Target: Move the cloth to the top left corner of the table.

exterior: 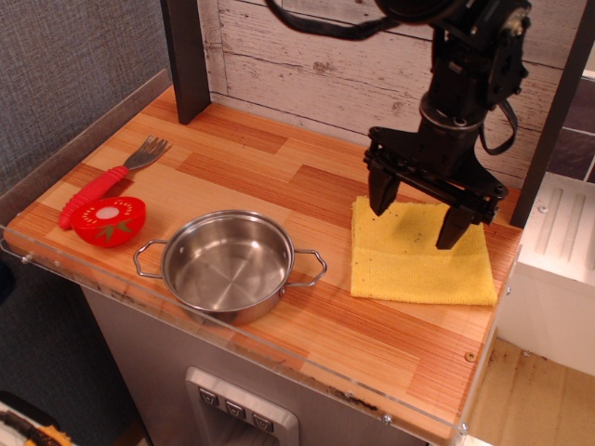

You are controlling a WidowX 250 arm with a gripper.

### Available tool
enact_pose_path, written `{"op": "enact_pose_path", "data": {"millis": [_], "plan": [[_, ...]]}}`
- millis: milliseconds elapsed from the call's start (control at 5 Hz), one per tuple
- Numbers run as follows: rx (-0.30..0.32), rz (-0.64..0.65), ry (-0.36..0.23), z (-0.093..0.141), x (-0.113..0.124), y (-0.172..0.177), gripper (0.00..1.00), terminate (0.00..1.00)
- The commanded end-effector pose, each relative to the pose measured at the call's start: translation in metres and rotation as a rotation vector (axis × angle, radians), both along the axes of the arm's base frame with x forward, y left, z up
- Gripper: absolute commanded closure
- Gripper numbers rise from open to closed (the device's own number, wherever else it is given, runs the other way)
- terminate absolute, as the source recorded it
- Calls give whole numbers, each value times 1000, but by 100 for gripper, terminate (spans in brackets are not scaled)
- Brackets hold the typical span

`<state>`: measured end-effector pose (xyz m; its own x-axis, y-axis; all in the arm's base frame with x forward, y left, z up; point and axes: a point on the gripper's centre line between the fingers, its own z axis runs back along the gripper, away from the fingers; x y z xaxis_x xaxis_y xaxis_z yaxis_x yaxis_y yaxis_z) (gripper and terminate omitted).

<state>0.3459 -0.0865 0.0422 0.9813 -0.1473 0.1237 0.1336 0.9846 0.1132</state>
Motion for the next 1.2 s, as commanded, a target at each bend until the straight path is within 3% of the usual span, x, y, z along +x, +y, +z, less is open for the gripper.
{"op": "enact_pose_path", "data": {"millis": [0, 200, 600, 1000], "plan": [[-12, -9, 5, -8, 6, -8, 0, 0], [-23, -5, 29, -16, 3, -4, 0, 0], [34, -29, 100, -52, -7, 10, 0, 0], [57, -32, 137, -64, -9, 37, 0, 0]]}}
